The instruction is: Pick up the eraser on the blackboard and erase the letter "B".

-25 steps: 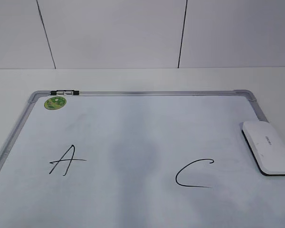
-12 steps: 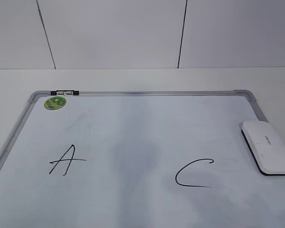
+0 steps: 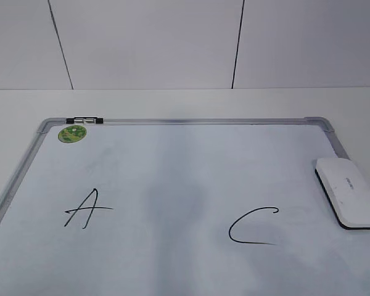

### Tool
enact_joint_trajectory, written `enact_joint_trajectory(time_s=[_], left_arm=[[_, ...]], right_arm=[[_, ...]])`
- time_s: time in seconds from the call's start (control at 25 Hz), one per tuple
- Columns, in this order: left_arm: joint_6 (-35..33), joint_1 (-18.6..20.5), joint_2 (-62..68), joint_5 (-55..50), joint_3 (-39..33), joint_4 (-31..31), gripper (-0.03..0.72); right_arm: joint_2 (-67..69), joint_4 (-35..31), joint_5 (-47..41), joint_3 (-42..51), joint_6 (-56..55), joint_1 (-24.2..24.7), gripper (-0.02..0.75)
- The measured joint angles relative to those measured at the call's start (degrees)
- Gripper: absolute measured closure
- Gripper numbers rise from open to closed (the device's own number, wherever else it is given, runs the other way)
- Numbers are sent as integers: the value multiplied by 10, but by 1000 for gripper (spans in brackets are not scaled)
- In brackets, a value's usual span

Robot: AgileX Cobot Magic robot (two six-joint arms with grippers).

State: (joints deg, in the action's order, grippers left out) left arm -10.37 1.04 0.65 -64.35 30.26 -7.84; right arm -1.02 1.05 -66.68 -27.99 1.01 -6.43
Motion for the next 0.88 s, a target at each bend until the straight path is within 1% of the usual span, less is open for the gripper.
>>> enact_joint_trajectory(time_s=[0.12, 0.32, 0.88], left_arm=[[0, 10, 0, 1, 0, -1, 449], [0, 36, 0, 1, 0, -21, 449], [0, 38, 0, 2, 0, -23, 449]], right_arm=[[0, 0, 0, 0, 0, 0, 318], [0, 0, 0, 0, 0, 0, 318], [0, 0, 1, 0, 0, 0, 318]])
